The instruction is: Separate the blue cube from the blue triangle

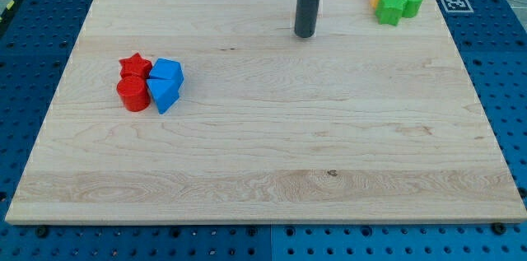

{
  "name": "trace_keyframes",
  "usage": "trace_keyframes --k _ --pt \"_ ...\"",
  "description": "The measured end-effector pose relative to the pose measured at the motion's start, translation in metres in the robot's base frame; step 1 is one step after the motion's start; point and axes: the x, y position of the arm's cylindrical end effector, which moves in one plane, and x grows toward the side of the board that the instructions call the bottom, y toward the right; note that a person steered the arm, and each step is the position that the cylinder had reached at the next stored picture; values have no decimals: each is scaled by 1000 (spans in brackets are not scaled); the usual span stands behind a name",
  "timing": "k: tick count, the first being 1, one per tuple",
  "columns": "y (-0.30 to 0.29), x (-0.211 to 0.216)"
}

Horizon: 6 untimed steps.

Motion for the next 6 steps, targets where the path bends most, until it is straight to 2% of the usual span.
trace_keyframes --k 2,5,6 --pt "-26 0" --pt "-127 2" --pt "-146 14"
